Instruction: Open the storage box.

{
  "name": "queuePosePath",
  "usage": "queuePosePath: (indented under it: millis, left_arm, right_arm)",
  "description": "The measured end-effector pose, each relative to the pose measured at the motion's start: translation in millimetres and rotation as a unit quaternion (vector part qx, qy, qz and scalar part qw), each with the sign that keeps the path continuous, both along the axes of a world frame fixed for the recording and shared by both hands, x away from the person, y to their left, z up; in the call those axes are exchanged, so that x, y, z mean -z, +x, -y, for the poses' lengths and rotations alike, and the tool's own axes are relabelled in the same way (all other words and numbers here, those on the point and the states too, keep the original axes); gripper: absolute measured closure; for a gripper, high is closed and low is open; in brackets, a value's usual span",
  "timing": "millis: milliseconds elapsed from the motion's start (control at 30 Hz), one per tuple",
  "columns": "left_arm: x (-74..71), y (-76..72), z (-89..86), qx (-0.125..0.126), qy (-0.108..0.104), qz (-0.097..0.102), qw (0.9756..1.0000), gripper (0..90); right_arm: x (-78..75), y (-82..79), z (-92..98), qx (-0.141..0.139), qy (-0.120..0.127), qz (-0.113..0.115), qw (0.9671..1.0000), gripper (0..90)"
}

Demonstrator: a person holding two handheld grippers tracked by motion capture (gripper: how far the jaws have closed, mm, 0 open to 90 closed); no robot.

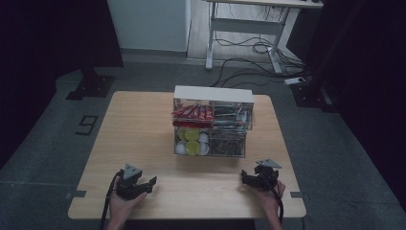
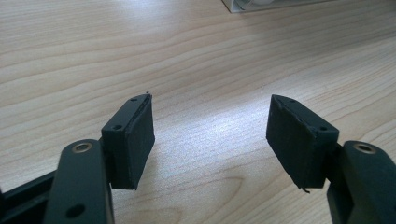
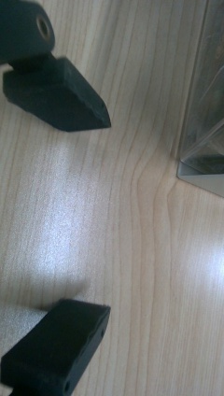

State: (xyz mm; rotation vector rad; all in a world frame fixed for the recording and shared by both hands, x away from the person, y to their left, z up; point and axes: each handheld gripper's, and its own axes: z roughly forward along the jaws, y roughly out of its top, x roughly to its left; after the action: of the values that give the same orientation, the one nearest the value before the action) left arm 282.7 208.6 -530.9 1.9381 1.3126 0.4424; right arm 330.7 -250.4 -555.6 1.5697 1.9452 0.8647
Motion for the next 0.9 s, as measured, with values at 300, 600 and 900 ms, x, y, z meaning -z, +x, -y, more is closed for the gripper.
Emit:
queuePosePath:
  millis: [300,600,900]
  left_arm:
    - [0.0,-0.7,-0.4,-0.001,-0.004,-0.001,1.0000,32.4]
    - [0.9,0.4,-2.9,-0.002,-0.006,-0.004,1.0000,32.3]
    - [-1.0,-0.3,-5.5,-0.004,-0.006,-0.003,1.0000,32.2]
  right_arm:
    - [-0.7,-4.1,-1.1,-0.006,0.003,0.009,0.9999,20.4]
    - [-1.2,-6.4,-1.0,-0.005,0.005,0.015,0.9999,29.1]
    - [-1.6,-9.4,2.2,-0.003,0.013,0.022,0.9997,39.0]
